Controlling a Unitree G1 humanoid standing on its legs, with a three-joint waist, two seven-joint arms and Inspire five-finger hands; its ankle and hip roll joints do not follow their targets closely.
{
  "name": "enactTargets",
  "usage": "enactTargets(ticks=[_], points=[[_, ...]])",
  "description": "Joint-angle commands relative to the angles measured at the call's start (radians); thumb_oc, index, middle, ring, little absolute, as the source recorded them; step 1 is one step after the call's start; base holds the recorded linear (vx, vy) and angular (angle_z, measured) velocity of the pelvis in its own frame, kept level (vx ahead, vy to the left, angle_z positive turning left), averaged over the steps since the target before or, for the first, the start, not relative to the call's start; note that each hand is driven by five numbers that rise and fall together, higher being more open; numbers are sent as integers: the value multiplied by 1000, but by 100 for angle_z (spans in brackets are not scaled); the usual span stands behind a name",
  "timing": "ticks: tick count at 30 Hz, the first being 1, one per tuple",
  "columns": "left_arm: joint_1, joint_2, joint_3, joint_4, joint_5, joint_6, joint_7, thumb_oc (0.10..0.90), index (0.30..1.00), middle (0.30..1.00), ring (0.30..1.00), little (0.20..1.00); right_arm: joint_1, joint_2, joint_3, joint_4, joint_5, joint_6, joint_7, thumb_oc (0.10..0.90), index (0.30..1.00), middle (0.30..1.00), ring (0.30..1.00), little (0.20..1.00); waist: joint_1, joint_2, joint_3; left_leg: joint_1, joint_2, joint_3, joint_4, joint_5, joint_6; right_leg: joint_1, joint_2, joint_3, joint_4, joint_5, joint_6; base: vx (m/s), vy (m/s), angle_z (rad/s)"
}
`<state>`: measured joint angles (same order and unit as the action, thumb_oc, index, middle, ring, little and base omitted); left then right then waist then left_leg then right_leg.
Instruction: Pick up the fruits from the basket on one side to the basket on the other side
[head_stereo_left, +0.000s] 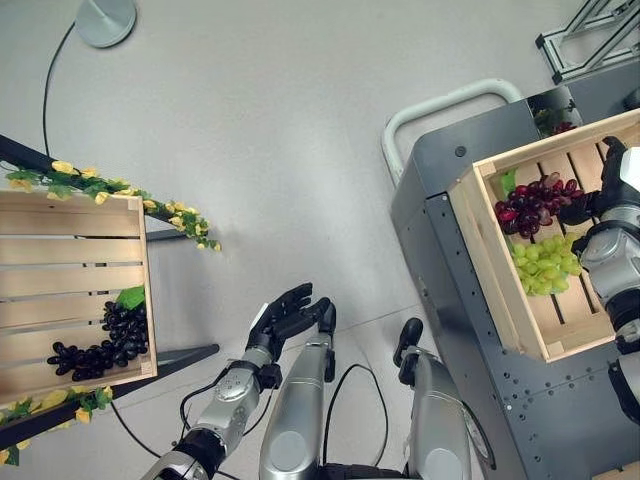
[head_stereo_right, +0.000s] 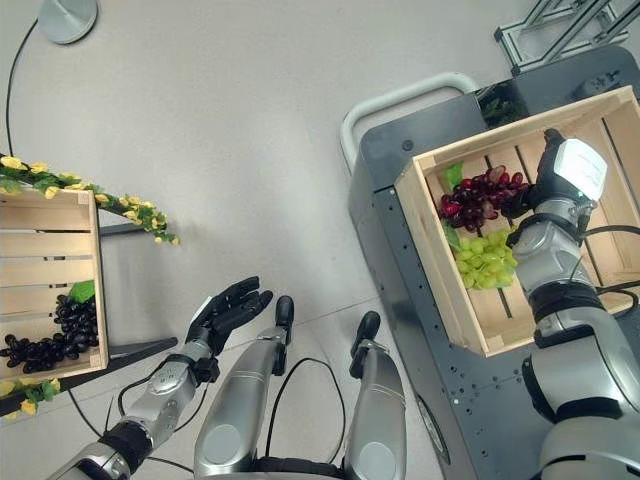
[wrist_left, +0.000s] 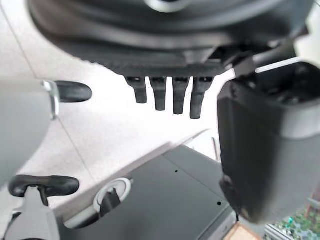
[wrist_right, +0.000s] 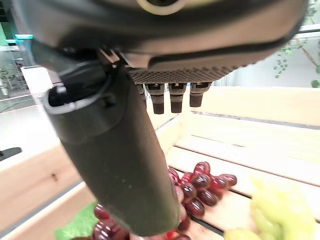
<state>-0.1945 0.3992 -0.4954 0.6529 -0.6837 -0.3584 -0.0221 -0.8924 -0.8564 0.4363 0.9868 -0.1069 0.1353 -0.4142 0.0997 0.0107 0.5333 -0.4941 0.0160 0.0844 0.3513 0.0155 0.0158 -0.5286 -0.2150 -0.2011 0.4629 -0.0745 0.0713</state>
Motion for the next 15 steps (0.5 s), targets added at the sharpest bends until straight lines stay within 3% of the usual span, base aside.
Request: enactTargets(ticks=[1,15], points=[[43,-9,6,-121,-25,-100,-6,800,900,900,900,900,-32,-164,-40,-15,14,13,-48,800,900,900,900,900,9,23,-13,-23,-5,-30,140,-121,-1,18,30,-10,49,-2,-41,0,0,0],[31,3,-15,-202,-65,-94,26,800,900,900,900,900,-154,-163,78,-19,-61,-11,19,800,900,900,900,900,24,42,-13,-85,-11,-40,145,-103,2,-46,31,-20,80,-5,-48,0,-3,1]])
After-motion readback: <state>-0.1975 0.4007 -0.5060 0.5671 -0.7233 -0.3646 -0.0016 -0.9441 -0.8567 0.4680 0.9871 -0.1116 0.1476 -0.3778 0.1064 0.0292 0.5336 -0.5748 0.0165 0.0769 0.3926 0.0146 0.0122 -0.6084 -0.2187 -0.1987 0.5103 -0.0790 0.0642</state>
